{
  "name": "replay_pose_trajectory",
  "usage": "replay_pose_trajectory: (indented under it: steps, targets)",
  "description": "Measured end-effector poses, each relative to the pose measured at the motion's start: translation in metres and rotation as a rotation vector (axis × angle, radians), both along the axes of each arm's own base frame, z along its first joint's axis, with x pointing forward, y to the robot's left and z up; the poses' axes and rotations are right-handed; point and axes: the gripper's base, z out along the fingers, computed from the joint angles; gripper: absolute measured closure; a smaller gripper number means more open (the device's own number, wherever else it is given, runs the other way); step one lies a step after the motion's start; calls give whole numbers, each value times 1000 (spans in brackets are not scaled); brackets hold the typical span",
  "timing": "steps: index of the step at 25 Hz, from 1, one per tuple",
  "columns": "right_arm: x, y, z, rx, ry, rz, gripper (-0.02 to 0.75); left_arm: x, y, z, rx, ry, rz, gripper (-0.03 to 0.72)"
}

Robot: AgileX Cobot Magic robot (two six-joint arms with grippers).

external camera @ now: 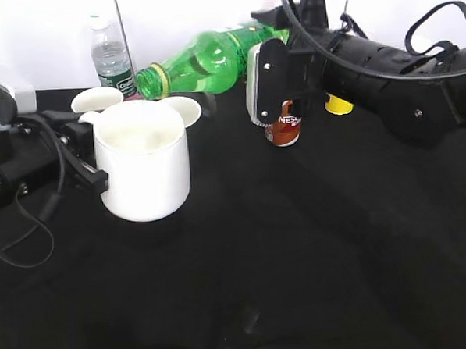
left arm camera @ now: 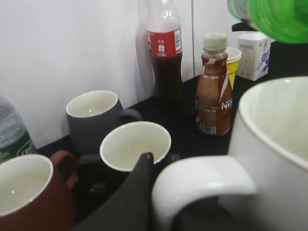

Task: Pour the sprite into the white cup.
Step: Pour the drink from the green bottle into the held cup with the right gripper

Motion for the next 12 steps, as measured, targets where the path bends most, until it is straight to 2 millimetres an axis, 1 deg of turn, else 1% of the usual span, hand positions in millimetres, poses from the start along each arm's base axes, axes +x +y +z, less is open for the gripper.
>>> replay_pose_trajectory:
  steps: [5, 12]
  targets:
    - [1, -2, 3, -40, -62, -18, 327, 0, -1, 3, -12, -26, -8, 634]
    - [2, -3, 9, -53, -142, -35, 328, 0, -1, 3, -15, -30, -10, 634]
